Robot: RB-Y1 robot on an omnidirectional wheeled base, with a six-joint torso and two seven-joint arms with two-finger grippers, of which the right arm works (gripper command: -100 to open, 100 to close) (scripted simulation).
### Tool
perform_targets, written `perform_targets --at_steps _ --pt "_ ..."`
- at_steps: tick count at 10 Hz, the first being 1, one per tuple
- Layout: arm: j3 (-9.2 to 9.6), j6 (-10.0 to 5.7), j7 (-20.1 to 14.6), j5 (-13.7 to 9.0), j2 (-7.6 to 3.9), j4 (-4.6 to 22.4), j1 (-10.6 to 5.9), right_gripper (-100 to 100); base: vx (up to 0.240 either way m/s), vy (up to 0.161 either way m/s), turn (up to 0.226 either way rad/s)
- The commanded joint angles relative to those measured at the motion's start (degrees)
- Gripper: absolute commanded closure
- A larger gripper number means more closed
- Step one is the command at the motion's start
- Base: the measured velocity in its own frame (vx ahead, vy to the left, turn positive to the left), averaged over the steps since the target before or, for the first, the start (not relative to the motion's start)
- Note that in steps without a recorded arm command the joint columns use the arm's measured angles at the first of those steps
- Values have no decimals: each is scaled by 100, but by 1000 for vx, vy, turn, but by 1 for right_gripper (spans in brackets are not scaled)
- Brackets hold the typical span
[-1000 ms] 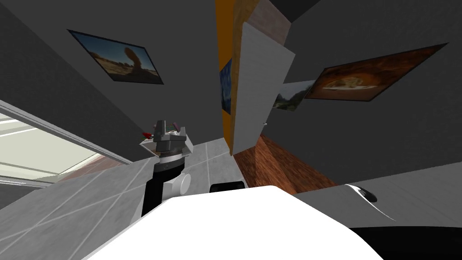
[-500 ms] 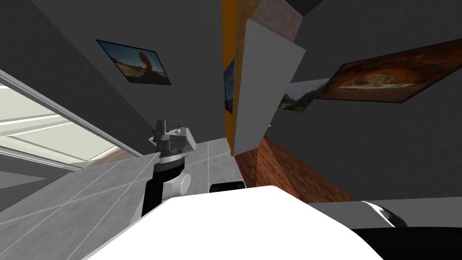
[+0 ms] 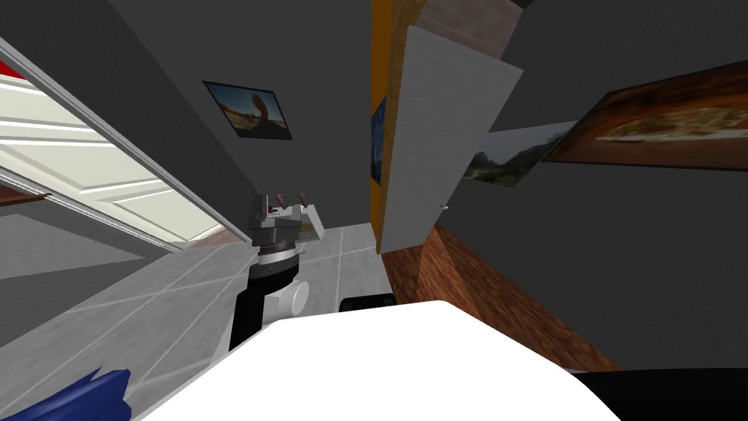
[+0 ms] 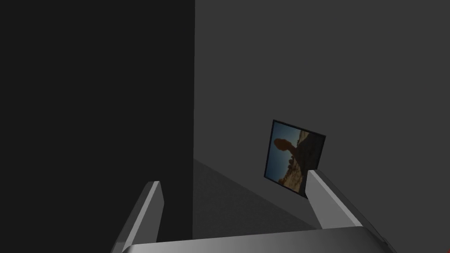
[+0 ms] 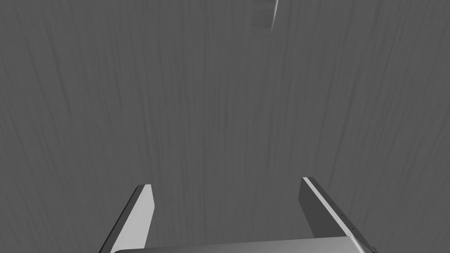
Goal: Push the door open
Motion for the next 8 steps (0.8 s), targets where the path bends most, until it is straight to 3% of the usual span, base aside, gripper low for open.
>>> perform_targets --at_steps 1,2,3,5,8 --pt "-183 21 -36 -21 26 -31 102 -100 18 -162 278" --pt "-183 21 -36 -21 26 -31 102 -100 0 -120 69" --pt "-349 27 -42 -44 27 -44 161 -100 3 -100 211" --pt "-349 27 -42 -44 27 -44 161 -100 -1 -65 49" --pt "-710 38 -54 -94 31 -71 289 -100 -3 -119 238"
